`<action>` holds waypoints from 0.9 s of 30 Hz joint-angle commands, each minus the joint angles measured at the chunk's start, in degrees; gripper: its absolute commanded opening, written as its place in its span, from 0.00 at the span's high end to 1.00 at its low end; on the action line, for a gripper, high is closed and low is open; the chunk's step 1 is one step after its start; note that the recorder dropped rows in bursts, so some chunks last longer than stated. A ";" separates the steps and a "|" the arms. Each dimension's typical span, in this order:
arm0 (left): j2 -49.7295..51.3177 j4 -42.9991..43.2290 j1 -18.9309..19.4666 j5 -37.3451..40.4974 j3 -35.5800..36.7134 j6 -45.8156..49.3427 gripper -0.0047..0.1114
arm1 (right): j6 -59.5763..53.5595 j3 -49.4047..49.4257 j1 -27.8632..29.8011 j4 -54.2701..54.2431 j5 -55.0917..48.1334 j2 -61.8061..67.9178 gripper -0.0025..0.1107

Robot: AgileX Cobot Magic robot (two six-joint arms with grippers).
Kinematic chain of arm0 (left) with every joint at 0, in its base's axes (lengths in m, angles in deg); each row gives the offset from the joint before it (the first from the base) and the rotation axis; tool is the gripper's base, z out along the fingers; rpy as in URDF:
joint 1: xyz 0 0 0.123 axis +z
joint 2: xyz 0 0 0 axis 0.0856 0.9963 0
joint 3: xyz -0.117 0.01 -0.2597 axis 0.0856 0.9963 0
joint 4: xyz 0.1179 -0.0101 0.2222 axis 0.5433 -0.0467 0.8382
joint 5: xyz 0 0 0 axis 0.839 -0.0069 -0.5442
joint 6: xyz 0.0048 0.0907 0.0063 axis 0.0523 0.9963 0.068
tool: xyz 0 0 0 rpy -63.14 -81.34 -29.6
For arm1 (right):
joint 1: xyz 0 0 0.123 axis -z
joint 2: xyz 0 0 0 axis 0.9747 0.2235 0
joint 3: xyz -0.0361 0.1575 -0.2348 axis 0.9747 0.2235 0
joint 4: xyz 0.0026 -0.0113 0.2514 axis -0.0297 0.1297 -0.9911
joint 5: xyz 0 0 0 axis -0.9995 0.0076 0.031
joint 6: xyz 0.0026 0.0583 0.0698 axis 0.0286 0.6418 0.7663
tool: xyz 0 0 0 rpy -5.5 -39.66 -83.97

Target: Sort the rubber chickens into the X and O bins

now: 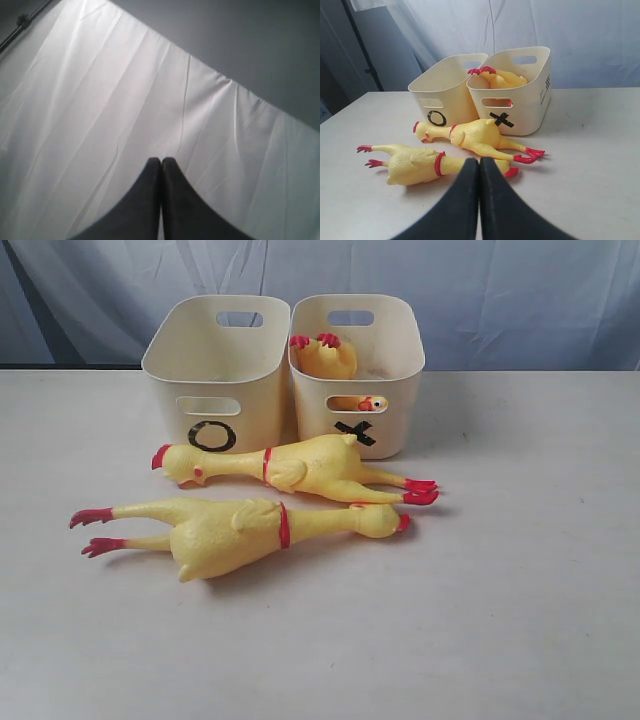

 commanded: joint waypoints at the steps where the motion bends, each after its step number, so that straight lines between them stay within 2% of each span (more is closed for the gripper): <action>1: 1.83 7.48 0.05 14.09 -5.52 -1.92 0.96 | -1.02 0.31 0.23 -0.07 -0.26 -0.27 0.98; 8: 12.89 25.94 -0.18 17.54 -12.64 -9.78 0.96 | -1.02 0.31 0.23 -0.07 -0.51 -0.27 0.98; 15: 28.39 44.76 -0.27 10.89 -21.05 -19.33 0.96 | -1.02 0.31 0.23 -0.07 -0.51 -0.27 0.98; 16: 33.33 48.59 -0.27 11.93 -23.72 -27.12 0.96 | -1.02 0.31 0.23 -0.07 -0.51 -0.27 0.98; 20: 39.86 64.11 -0.27 11.71 -28.05 -42.89 0.96 | -1.02 0.31 0.23 -0.07 -0.62 -0.27 0.98; 22: 41.85 78.23 -0.27 8.91 -29.70 -51.82 0.96 | -1.02 0.31 0.23 -0.07 -0.62 -0.27 0.98; 23: 43.60 95.61 -0.27 5.97 -31.39 -67.32 0.96 | -1.02 0.31 0.23 -0.07 -0.73 -0.27 0.98; 24: 44.41 101.60 -0.27 5.02 -32.08 -77.19 0.96 | -1.02 0.31 0.23 -0.07 -0.73 -0.27 0.98; 25: 46.00 101.60 -0.10 1.45 -32.68 -82.01 0.96 | -1.02 0.31 0.23 -0.07 -0.73 -0.27 0.98; 27: 47.24 101.60 -0.10 -2.42 -33.48 -81.19 0.96 | -1.02 0.31 0.23 -0.07 -0.85 -0.27 0.98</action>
